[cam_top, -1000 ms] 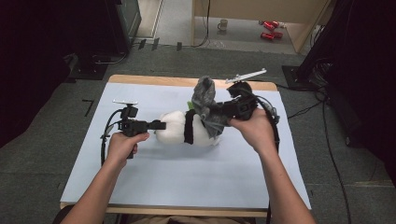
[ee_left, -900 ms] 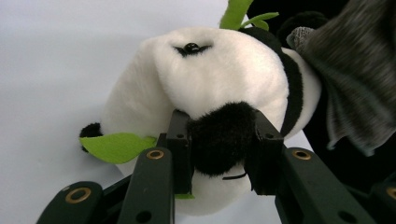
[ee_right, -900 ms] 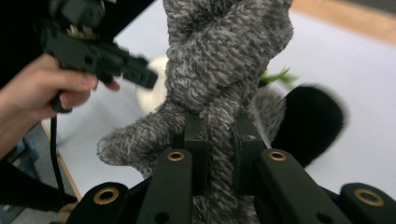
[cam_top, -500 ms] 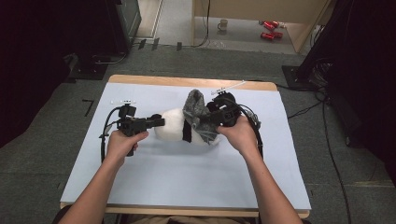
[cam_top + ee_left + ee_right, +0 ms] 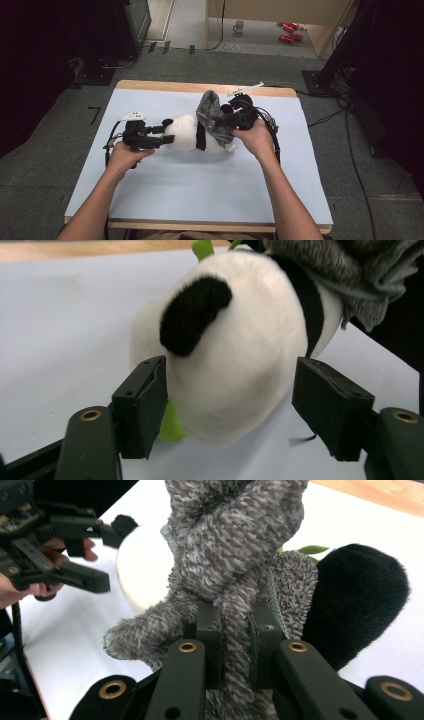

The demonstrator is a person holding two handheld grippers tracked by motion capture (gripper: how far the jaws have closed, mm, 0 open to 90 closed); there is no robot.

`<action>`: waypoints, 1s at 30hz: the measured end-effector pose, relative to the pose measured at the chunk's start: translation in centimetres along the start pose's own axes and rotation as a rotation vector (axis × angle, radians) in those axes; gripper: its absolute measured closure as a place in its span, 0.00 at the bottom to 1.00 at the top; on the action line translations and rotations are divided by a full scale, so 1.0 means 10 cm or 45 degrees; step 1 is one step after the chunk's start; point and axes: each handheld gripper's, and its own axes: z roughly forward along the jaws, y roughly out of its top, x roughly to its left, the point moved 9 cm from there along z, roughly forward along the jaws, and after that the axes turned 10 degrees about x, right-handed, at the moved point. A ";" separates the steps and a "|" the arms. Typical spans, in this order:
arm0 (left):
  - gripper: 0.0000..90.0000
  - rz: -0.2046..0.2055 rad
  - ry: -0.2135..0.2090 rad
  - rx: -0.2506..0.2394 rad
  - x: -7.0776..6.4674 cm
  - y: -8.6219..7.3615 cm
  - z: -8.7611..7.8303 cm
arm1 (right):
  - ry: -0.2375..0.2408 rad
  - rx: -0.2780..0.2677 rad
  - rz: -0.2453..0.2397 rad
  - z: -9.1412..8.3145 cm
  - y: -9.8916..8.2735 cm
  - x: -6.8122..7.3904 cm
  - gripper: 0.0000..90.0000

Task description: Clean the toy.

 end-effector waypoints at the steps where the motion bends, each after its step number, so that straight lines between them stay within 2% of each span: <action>1: 0.35 0.034 0.014 -0.009 0.01 0.00 0.02 | -0.001 -0.001 0.005 0.00 0.01 0.00 0.89; 4: 0.34 0.110 0.059 -0.032 0.06 0.01 0.07 | -0.007 -0.001 -0.012 0.02 0.04 -0.02 0.89; 9: 0.24 0.113 0.054 -0.039 0.14 0.00 0.19 | -0.005 0.001 -0.011 0.03 0.06 -0.04 0.89; 11: 0.25 0.125 0.050 -0.059 0.15 0.01 0.21 | -0.009 -0.003 -0.010 0.03 0.07 -0.05 0.89; 14: 0.28 0.173 0.062 -0.068 0.16 0.00 0.24 | -0.011 -0.004 -0.004 0.04 0.07 -0.07 0.89; 17: 0.35 0.154 0.057 -0.066 0.17 0.00 0.24 | -0.012 -0.011 0.009 0.05 0.10 -0.08 0.89; 19: 0.45 0.151 0.076 -0.056 0.15 0.00 0.24 | -0.012 -0.017 0.015 0.06 0.12 -0.09 0.89; 23: 0.58 0.113 0.123 -0.021 0.13 0.01 0.23 | -0.001 -0.030 0.034 0.07 0.18 -0.07 0.89; 24: 0.61 0.089 0.127 -0.006 0.12 0.01 0.22 | 0.005 -0.038 0.034 0.06 0.20 -0.05 0.89; 27: 0.67 0.056 0.114 0.002 0.08 0.03 0.20 | 0.028 -0.063 0.031 -0.01 0.27 0.09 0.89; 30: 0.68 0.022 0.097 0.008 0.04 0.05 0.18 | 0.053 -0.089 -0.029 -0.06 0.36 0.32 0.89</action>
